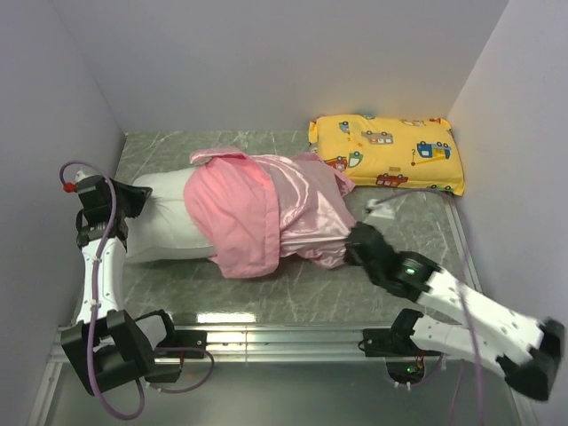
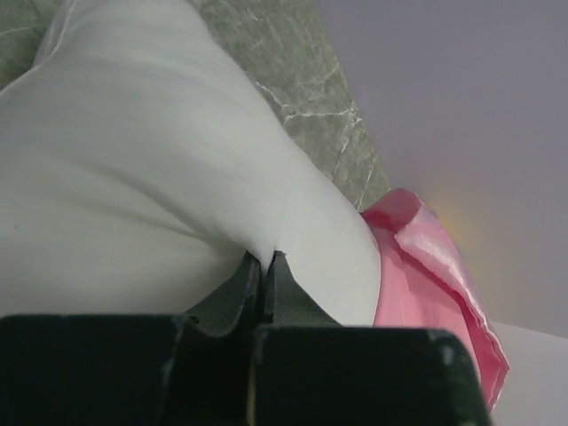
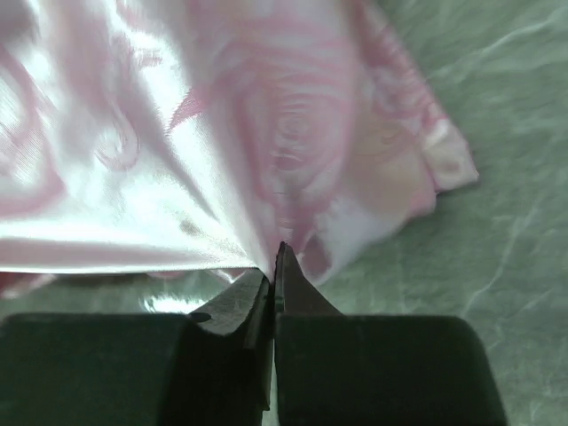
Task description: Remove the pillowcase from the pillow
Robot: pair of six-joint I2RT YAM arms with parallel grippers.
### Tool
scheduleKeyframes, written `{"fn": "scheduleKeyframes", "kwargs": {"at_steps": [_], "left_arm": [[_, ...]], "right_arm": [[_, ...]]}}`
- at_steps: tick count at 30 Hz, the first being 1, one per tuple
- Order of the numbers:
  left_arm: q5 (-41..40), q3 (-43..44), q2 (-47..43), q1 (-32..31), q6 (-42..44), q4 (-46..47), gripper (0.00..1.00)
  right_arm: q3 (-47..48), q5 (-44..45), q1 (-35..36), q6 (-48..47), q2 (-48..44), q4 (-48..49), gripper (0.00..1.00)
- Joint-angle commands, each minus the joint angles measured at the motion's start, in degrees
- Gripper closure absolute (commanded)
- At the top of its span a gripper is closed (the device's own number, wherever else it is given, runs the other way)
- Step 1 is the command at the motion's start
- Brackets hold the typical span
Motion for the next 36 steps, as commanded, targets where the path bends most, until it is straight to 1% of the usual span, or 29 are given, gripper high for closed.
{"fn": "scheduleKeyframes", "kwargs": {"at_steps": [1, 3, 5, 7, 8, 9, 10, 11, 12, 14, 15, 16, 17, 18, 19, 21, 23, 24, 26, 27, 28, 30, 31, 32, 36], "left_arm": [[-3.63, 5.55, 1.34, 1.88, 1.38, 4.81, 1.0], [-3.98, 6.69, 2.13, 2.5, 1.46, 4.72, 0.99], [-3.99, 8.09, 3.89, 2.67, 2.07, 4.89, 1.0], [-0.66, 9.15, 7.03, 2.59, 2.95, 5.77, 0.99], [1.53, 9.85, 8.1, 2.33, 4.0, 6.03, 1.0], [5.03, 11.69, 9.07, 1.8, 4.79, 5.77, 0.99], [5.68, 12.75, 10.12, -0.21, 5.85, 5.16, 0.97], [5.34, 13.98, 10.22, -1.62, 8.29, 4.2, 0.92], [3.42, 16.25, 10.05, -4.24, 9.71, 2.1, 0.78], [1.65, 19.24, 9.43, -6.54, 13.3, 0.51, 0.6], [1.55, 20.22, 9.43, -8.38, 14.46, -0.11, 0.47], [1.03, 21.54, 9.52, -9.18, 15.6, -2.55, 0.42], [0.76, 24.07, 9.61, -9.89, 17.7, -3.8, 0.34], [0.5, 25.14, 9.61, -11.46, 18.77, -4.68, 0.3], [0.32, 26.2, 9.17, -12.17, 19.56, -6.34, 0.27], [0.76, 28.84, 8.21, -14.1, 21.15, -7.23, 0.21], [0.59, 31.55, 6.19, -15.6, 21.67, -9.77, 0.18], [-0.46, 32.44, 4.53, -17.96, 21.85, -11.52, 0.18], [-5.9, 32.45, 2.06, -20.78, 21.42, -13.91, 0.17], [-8.44, 31.58, 0.57, -24.27, 20.8, -14.09, 0.16], [-10.29, 30.44, -2.14, -25.7, 20.28, -14.35, 0.16], [-15.47, 26.66, -5.84, -28.6, 18.7, -15.76, 0.16], [-16.54, 25.17, -7.17, -29.05, 17.3, -16.54, 0.16], [-16.9, 21.32, -8.49, -29.4, 16.5, -16.38, 0.16], [-17.51, 11.72, -16.12, -30.98, 12.02, -15.32, 0.14]], "right_arm": [[-1.55, 2.12, -8.93, -2.82, -16.84, -4.43, 1.0], [0.64, 3.26, -10.36, -2.91, -20.3, -6.89, 1.0], [2.58, 3.44, -10.8, -2.56, -21.55, -8.3, 1.0], [5.13, 1.0, -10.8, -4.13, -22.77, -6.73, 1.0], [6.09, -0.85, -10.89, -6.4, -23.04, -5.59, 1.0], [8.97, -3.56, -10.8, -7.38, -22.78, -4.19, 1.0], [10.83, -4.03, -10.71, -8.0, -20.95, -4.26, 1.0], [12.94, -4.47, -10.8, -9.57, -19.8, -4.52, 1.0], [17.22, -5.77, -10.71, -10.63, -17.1, -4.35, 1.0], [21.81, -8.23, -10.71, -13.35, -14.44, -4.35, 1.0], [26.1, -12.77, -10.8, -14.15, -12.52, -3.48, 1.0], [28.23, -15.26, -10.8, -14.86, -11.63, -2.77, 1.0], [30.34, -17.63, -10.71, -15.65, -10.66, -1.9, 1.0], [34.97, -20.26, -10.71, -16.09, -8.3, -1.71, 1.0], [37.54, -23.33, -10.71, -16.35, -6.71, -1.89, 1.0], [44.21, -24.42, -10.45, -17.49, -2.51, -2.33, 1.0], [48.36, -22.32, -10.45, -18.98, 0.5, -3.72, 1.0], [51.51, -21.44, -10.45, -19.52, 3.29, -4.0, 1.0], [53.99, -20.03, -10.54, -20.4, 5.86, -4.87, 1.0], [56.09, -19.68, -10.54, -20.66, 8.05, -4.88, 1.0], [56.81, -19.33, -10.54, -20.84, 8.94, -4.79, 1.0], [58.65, -17.92, -10.54, -21.54, 11.39, -4.7, 1.0], [59.36, -17.31, -10.54, -21.98, 12.1, -4.96, 1.0], [59.8, -16.87, -10.45, -22.16, 12.72, -5.14, 1.0], [60.24, -16.69, -10.54, -22.24, 13.78, -4.79, 1.0]]}}
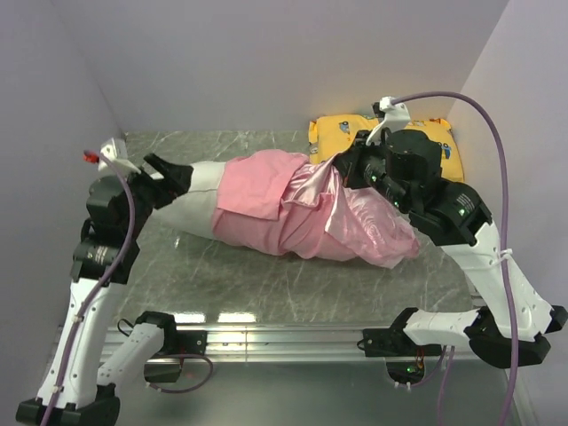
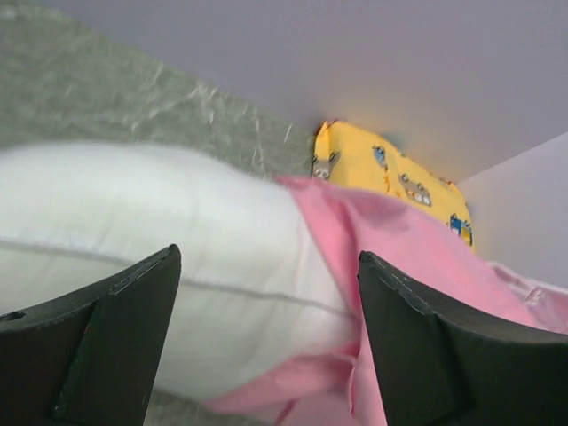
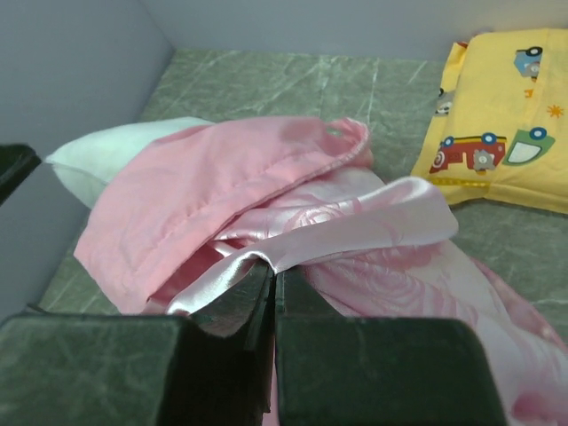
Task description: Remove the pillowcase from the pillow
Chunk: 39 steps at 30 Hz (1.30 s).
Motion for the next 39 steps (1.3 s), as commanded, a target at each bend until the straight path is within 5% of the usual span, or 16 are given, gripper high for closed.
{"fn": "scheduleKeyframes", "kwargs": {"at_steps": [1, 11, 20, 22, 25, 26, 27, 39], "left_arm": [[-4.4, -7.17, -3.29, -0.93, -4.53, -1.97, 0.13], [2.54, -17.99, -7.87, -1.11, -11.22, 1.46, 0.07], [3.51, -21.6, -0.5, -1.64, -9.3, 8.05, 0.03], [1.31, -20.73, 2.76, -1.81, -6.93, 8.84, 0.12], [-1.84, -19.15, 5.75, -2.25, -4.2, 8.15, 0.59], [-2.81, -17.75, 5.75, -2.43, -3.67, 7.79, 0.87], [-3.35, -16.95, 5.06, -2.86, -3.14, 7.27, 0.97], [-4.06, 7.57, -0.15, -8.76, -1.55, -5.76, 0.99]], "right_arm": [[3.61, 1.78, -0.09, -1.39, -1.01, 5.59, 1.0], [1.15, 2.75, -0.09, -1.57, -2.86, 5.68, 1.0], [-0.17, 2.22, -0.18, -1.83, -3.74, 6.21, 1.0], [0.01, 2.22, -0.18, -2.01, -3.65, 5.95, 1.0], [-0.08, 2.13, -0.09, -2.18, -4.0, 6.03, 1.0], [-0.08, 2.14, -0.18, -2.36, -4.0, 6.03, 1.0], [-0.08, 2.22, -0.09, -2.36, -4.35, 5.95, 1.0], [3.53, 6.88, -0.7, -4.82, -5.07, 5.15, 1.0]]}}
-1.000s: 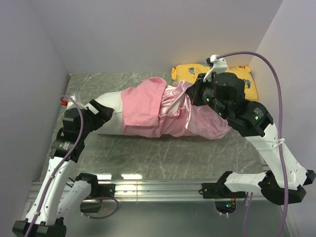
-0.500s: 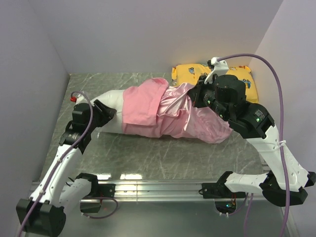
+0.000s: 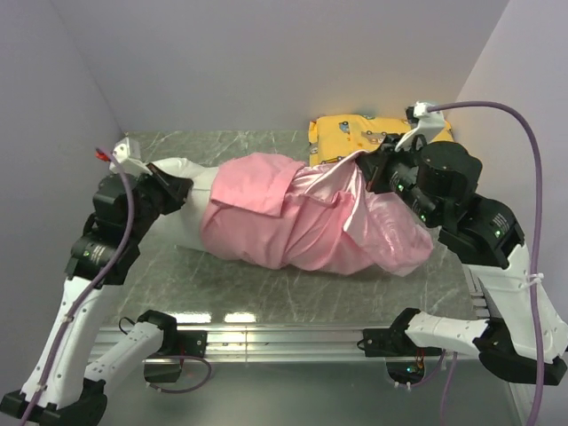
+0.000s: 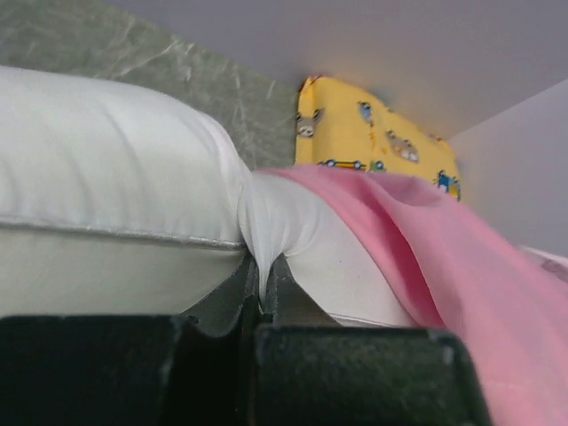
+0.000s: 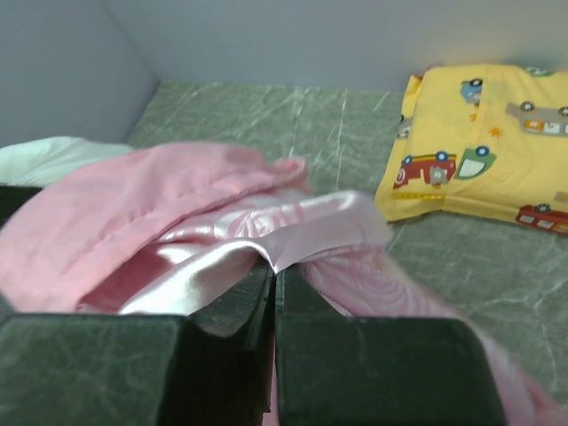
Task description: Remove the pillowcase from the pillow
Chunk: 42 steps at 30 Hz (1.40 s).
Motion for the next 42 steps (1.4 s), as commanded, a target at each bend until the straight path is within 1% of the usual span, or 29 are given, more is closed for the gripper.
{"fn": "scheduleKeyframes", "kwargs": {"at_steps": [1, 4, 5, 6, 7, 8, 9, 10, 11, 12, 14, 16, 18, 19, 20, 21, 23, 24, 27, 28, 30, 33, 35, 38, 39, 40, 42], "left_arm": [[1.52, 5.78, 1.15, -0.34, -0.54, 3.8, 1.0], [4.24, 6.49, 5.81, -0.34, -2.91, 6.08, 1.0], [4.34, 5.97, 6.69, -0.34, -3.62, 7.92, 0.99], [5.9, 5.44, 8.79, -0.08, -4.41, 10.37, 0.99], [6.61, 4.83, 10.11, 0.18, -5.55, 11.36, 0.99], [7.75, 4.56, 11.43, 0.71, -6.17, 11.89, 0.99], [9.59, 4.03, 14.23, 1.84, -6.7, 12.59, 0.99], [10.22, 2.2, 15.47, 2.55, -7.92, 14.77, 1.0], [10.66, 0.88, 16.53, 3.25, -8.54, 16.01, 1.0], [10.84, -0.61, 18.46, 4.74, -9.16, 17.5, 1.0], [10.93, -4.75, 20.22, 7.03, -10.13, 20.66, 0.99], [9.8, -8.17, 22.42, 7.92, -10.22, 22.17, 1.0], [8.82, -10.2, 23.74, 8.44, -10.39, 24.28, 1.0], [7.6, -12.21, 24.1, 8.53, -10.57, 24.98, 0.99], [6.98, -13.1, 24.36, 8.62, -10.83, 26.21, 1.0], [6.28, -14.07, 24.97, 8.62, -11.18, 26.83, 1.0], [5.39, -17.05, 25.42, 9.15, -12.76, 28.15, 0.99], [5.57, -18.11, 25.59, 9.32, -13.29, 30.07, 1.0], [5.22, -21.8, 24.81, 10.03, -15.75, 33.24, 1.0], [4.95, -22.68, 24.63, 10.12, -16.02, 33.51, 1.0], [4.95, -23.39, 24.02, 10.12, -16.63, 33.6, 0.99], [4.95, -24.53, 23.05, 10.12, -17.6, 35.71, 1.0], [4.95, -24.71, 22.69, 10.12, -17.86, 36.15, 1.0], [4.95, -24.97, 22.43, 10.12, -18.22, 36.94, 0.99], [4.95, -25.24, 22.52, 10.12, -18.48, 37.2, 0.99], [5.04, -25.24, 22.43, 10.12, -18.48, 37.47, 1.0], [5.21, -25.06, 23.04, 10.12, -18.83, 37.82, 1.0]], "right_arm": [[2.91, 3.41, -0.9, -2.24, 1.06, 7.62, 1.0], [-2.79, 0.96, -5.9, -1.98, 6.76, 10.26, 1.0], [-6.46, -0.88, -7.39, -1.63, 10.61, 11.57, 1.0], [-8.67, -6.21, -10.89, -1.19, 12.82, 12.62, 1.0], [-11.04, -8.26, -12.23, -0.23, 14.93, 13.94, 1.0], [-15.85, -10.46, -13.11, -0.05, 19.22, 17.0, 1.0], [-17.81, -13.53, -14.69, 0.39, 21.7, 18.42, 1.0], [-19.57, -14.95, -14.96, 1.18, 24.24, 19.65, 1.0], [-22.72, -16.09, -15.05, 1.44, 28.97, 22.45, 1.0], [-23.97, -16.8, -15.05, 1.88, 31.1, 23.7, 1.0], [-27.13, -18.03, -14.97, 3.38, 35.23, 27.2, 1.0], [-28.46, -18.04, -14.97, 3.91, 36.22, 28.54, 1.0], [-28.29, -16.46, -14.97, 3.73, 35.53, 28.11, 0.9], [-28.03, -15.59, -15.05, 3.38, 34.74, 27.67, 0.77], [-26.9, -13.66, -15.05, 3.21, 32.81, 26.45, 0.7], [-26.1, -13.04, -15.05, 2.68, 31.58, 25.74, 0.58], [-23.13, -11.19, -15.05, 1.98, 27.55, 22.76, 0.49], [-21.89, -10.4, -14.97, 1.63, 26.13, 21.61, 0.42], [-17.75, -8.29, -14.97, 0.57, 20.24, 17.57, 0.34], [-16.79, -7.93, -14.97, 0.57, 18.57, 16.77, 0.32], [-16.78, -7.23, -14.44, 0.48, 14.0, 15.45, 0.29], [-18.09, -5.3, -13.13, 0.57, 8.9, 13.43, 0.27], [-21.42, -4.86, -11.63, 1.09, 5.48, 13.25, 0.27], [-26.53, -3.1, -7.07, 2.94, 2.39, 14.74, 0.26], [-27.23, -2.75, -5.32, 4.16, 2.39, 14.92, 0.26], [-28.02, -1.88, -1.99, 4.52, 3.43, 15.09, 0.26], [-28.12, 1.38, 1.11, 6.09, 5.19, 15.01, 0.25]]}}
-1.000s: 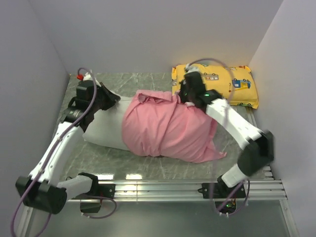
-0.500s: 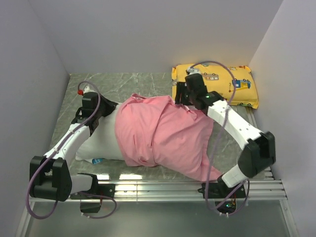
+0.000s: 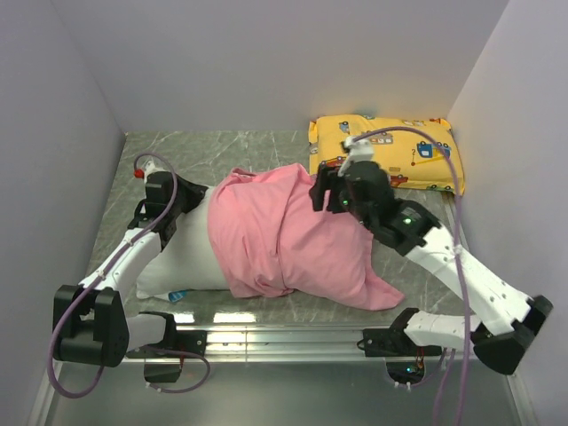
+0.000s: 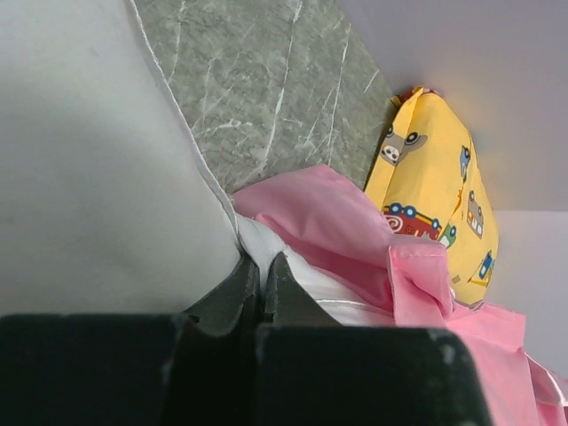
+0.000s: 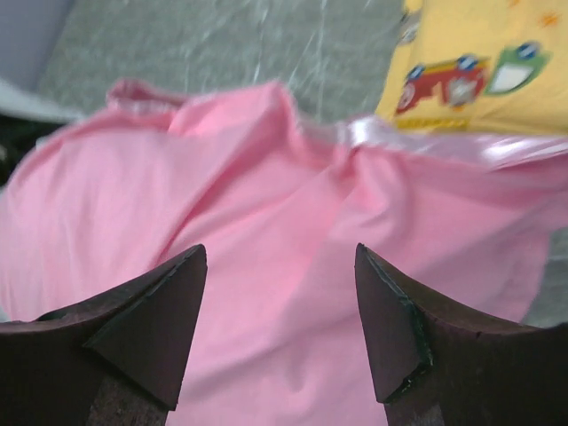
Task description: Remove the pillowcase from the pillow
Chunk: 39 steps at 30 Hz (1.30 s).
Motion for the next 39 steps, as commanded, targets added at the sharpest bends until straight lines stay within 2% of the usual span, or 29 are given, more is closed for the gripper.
{"fn": "scheduleKeyframes", "kwargs": {"at_steps": [1, 9, 15, 23, 35, 36, 39], "left_arm": [[-0.82, -1.28, 0.18, 0.09, -1.24, 0.99, 0.99], [-1.43, -0.14, 1.33, 0.09, -0.36, -0.15, 0.99], [-1.43, 0.21, 1.41, 0.17, -0.36, -0.15, 1.0], [-0.82, 0.57, 2.11, 0.17, -0.79, 0.46, 0.99], [-0.2, 1.09, 2.99, 0.17, -0.88, 0.47, 0.99], [-0.2, 1.18, 3.0, 0.17, -0.89, 0.38, 1.0], [-0.55, 2.23, 3.52, 0.17, -0.8, -0.06, 0.99]], "right_arm": [[-2.1, 5.29, 5.7, 3.13, 4.99, -0.77, 0.26], [-4.13, 9.94, 8.18, 5.6, 5.71, -1.73, 0.26], [-4.74, 14.44, 9.49, 6.39, 1.06, -5.16, 0.26], [-8.17, 11.28, 10.37, 7.97, -3.52, -4.64, 0.26], [-8.09, 10.05, 13.45, 9.29, 0.52, -2.09, 0.26], [-8.26, 10.48, 13.45, 9.29, 0.87, -2.0, 0.26], [-8.18, 12.24, 13.45, 8.85, 1.58, -2.18, 0.39]]}}
